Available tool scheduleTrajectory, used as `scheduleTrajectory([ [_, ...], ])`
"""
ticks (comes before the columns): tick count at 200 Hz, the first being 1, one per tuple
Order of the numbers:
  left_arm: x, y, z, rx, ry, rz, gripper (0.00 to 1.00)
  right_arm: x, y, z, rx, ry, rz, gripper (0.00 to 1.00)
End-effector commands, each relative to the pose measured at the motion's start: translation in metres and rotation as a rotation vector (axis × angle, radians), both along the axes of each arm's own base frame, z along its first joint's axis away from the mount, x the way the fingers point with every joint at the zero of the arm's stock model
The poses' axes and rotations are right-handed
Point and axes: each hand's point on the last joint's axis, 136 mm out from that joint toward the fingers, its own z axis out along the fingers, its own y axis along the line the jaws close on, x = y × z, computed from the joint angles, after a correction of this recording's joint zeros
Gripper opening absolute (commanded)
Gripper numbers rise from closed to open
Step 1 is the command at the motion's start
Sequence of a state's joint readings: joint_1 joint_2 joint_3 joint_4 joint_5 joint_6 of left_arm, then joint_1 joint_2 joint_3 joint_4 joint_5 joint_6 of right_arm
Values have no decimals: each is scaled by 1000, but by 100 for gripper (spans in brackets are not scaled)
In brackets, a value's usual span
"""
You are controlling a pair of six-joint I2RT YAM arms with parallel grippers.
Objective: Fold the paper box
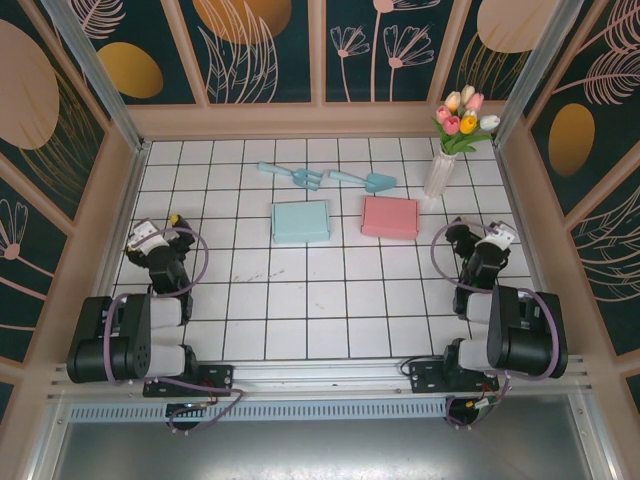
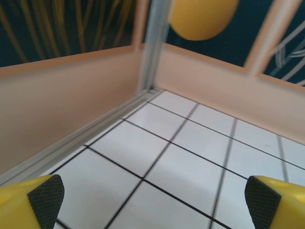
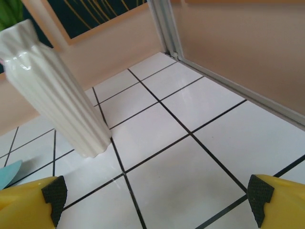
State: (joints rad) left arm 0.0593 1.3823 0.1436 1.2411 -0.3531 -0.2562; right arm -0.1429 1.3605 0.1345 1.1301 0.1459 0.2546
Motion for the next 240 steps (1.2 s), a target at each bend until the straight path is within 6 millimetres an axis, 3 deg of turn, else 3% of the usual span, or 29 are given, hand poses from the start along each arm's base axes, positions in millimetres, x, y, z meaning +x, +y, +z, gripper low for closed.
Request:
scheduleTrajectory([
  [1, 7, -29, 15, 70, -66, -183, 99, -4, 9, 28, -90, -122, 12, 99],
  [15, 18, -43, 1, 91, -28, -273, 99, -3, 19, 31, -122, -132, 52, 99],
  [23, 23, -55, 11, 118, -73, -341, 99, -3, 21, 31, -131, -131, 64, 99],
  [28, 28, -59, 7, 126, -32, -365, 99, -2, 23, 32, -134, -132, 71, 99],
  [36, 35, -56, -5, 113, 35, -357, 99, -4, 25, 32, -141, -138, 82, 99],
  [63, 38, -60, -3, 124, 28, -364, 99, -7, 38, 33, -173, -161, 150, 99],
  [97, 37, -61, -3, 127, 32, -362, 99, 4, 81, 22, -266, -150, 385, 99],
  [111, 37, -61, -3, 129, 32, -360, 99, 8, 76, 19, -253, -124, 351, 99],
  [129, 38, -61, -4, 129, 33, -359, 99, 36, 45, 5, -181, -3, 187, 99],
  [139, 38, -61, -4, 129, 34, -359, 99, 36, 60, 5, -212, -13, 271, 99],
  [155, 38, -61, -4, 130, 36, -359, 99, 41, 65, 3, -206, 6, 313, 99],
  [240, 38, -61, -4, 131, 38, -358, 99, 41, 67, 3, -208, 2, 331, 99],
])
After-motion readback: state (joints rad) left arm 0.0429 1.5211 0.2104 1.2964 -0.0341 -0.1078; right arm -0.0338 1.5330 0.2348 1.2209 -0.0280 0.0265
